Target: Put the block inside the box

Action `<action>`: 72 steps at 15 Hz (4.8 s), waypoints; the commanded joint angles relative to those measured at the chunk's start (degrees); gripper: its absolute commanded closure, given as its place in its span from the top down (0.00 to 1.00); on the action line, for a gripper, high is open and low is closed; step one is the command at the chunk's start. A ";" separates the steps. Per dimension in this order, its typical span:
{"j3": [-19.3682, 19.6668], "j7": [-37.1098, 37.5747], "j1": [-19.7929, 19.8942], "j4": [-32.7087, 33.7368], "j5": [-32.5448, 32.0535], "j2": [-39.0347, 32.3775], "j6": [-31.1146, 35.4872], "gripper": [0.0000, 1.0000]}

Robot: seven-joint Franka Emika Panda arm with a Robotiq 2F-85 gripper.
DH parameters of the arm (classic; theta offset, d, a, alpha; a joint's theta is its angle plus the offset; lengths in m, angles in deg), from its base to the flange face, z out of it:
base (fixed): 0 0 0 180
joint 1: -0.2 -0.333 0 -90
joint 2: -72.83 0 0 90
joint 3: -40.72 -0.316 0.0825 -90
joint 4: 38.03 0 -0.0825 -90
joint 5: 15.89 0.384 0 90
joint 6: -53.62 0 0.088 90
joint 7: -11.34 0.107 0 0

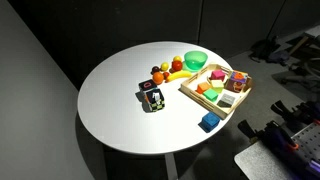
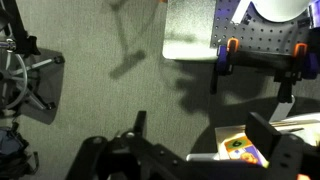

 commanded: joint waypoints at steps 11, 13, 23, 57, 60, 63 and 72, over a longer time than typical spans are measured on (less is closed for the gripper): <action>0.98 0.64 -1.45 0.19 -0.52 0.16 -0.41 1.00; 1.18 0.70 -1.81 0.12 -0.12 -0.41 -0.26 1.00; 1.09 0.01 -5.91 -4.72 2.98 -2.13 3.96 1.00; -7.68 10.26 -11.25 -10.67 21.61 -17.20 29.39 1.00; -8.49 10.37 -12.04 -10.52 22.36 -19.62 29.59 1.00; -10.14 10.66 -13.08 -10.67 22.90 -22.00 30.14 1.00; -15.33 10.92 -17.89 -14.37 30.09 -26.28 41.53 1.00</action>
